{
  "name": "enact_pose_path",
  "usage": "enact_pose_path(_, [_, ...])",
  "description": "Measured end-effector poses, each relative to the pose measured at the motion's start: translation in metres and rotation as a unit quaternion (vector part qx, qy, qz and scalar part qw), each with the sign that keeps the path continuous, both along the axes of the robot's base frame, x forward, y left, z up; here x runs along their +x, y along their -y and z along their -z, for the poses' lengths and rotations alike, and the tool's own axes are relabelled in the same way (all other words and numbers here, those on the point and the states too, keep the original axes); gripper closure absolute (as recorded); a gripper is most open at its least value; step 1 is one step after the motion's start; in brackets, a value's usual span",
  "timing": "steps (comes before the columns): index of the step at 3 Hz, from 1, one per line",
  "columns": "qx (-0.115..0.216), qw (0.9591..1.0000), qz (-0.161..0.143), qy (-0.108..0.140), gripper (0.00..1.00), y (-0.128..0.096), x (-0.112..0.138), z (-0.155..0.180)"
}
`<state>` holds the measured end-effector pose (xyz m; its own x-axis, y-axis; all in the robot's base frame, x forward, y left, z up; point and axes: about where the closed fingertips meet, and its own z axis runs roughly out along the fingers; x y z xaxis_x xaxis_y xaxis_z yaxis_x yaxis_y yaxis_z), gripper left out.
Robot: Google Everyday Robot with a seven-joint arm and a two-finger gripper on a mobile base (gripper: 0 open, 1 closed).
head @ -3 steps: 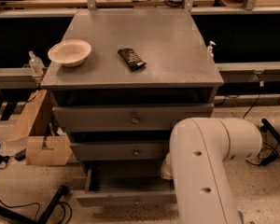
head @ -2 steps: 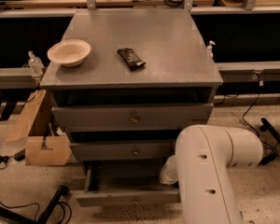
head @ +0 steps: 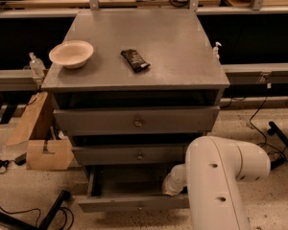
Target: Open bottom drawer
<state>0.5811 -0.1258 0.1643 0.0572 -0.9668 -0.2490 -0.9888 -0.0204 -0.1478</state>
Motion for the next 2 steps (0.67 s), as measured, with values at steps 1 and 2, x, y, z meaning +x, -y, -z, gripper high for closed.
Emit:
enact_pose_path(1, [-0.015, 0.9997, 0.007, -0.019, 1.0, 0.004, -0.012, -0.005])
enact_pose_path(2, [-0.032, 0.9978, 0.012, -0.056, 1.0, 0.008, -0.039, -0.007])
